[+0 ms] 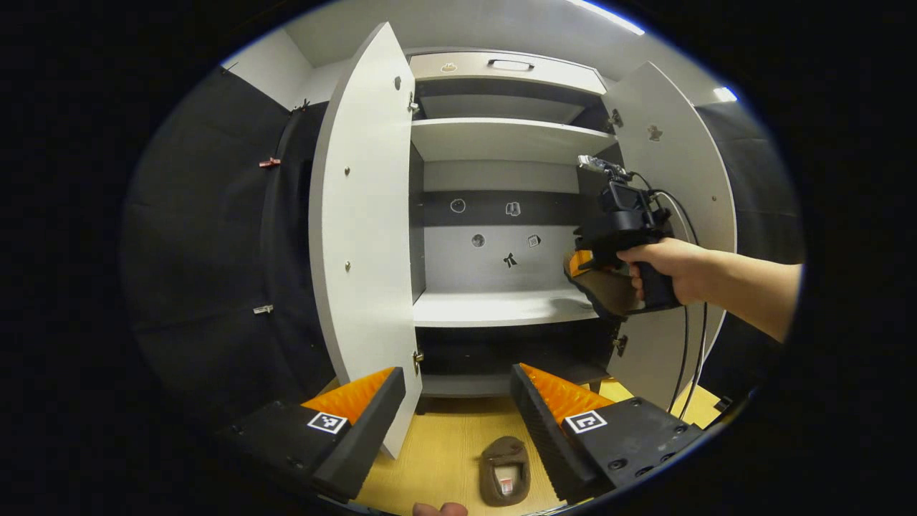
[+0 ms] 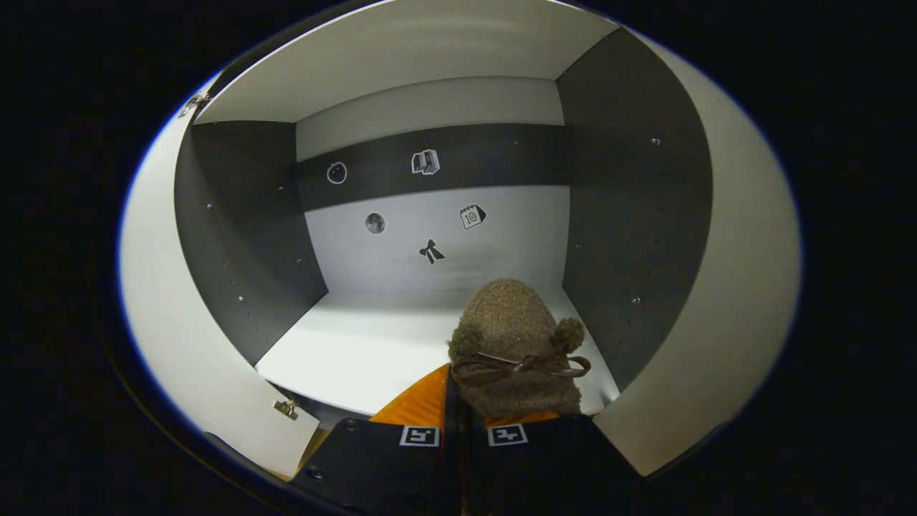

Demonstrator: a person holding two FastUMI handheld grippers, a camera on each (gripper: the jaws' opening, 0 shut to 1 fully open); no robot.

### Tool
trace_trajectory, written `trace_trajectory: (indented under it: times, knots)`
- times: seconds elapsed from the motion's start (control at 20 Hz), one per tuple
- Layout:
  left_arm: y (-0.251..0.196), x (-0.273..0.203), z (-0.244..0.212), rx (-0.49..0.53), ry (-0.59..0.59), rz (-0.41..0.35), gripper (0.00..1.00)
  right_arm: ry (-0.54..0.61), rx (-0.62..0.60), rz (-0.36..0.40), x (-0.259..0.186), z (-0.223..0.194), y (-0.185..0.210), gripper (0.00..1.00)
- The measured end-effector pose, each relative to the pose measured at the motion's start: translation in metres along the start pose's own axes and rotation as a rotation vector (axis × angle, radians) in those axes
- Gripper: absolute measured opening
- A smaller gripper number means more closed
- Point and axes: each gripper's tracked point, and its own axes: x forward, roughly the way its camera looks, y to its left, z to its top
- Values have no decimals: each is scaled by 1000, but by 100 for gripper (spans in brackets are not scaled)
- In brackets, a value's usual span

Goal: Grab one shoe with the right hand and put it into the shoe cabinet, grab the other shoe with the left hand and put it into the shoe cabinet; then close the right door with the right hand and the left door with the left hand.

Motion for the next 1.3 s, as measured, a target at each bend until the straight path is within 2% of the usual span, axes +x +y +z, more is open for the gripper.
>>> trace_trajectory:
  times: [0.4,0.55,0.8,0.9,1.1,1.3]
  knots:
    - [12,5,-15,-7,30,24,95,-69,43,-7,79,26,1,10]
    - [15,4,-25,-9,57,41,95,-87,15,-19,103,30,-1,9]
    - [23,5,-24,-17,49,63,95,-40,-34,-36,134,11,1,9]
    - [24,6,-21,-24,38,65,95,12,-16,-31,136,-1,4,14]
    - [21,9,-17,-38,27,60,95,44,49,-37,132,-2,12,32]
    - [17,12,-15,-43,19,47,95,69,80,-5,119,-1,21,58]
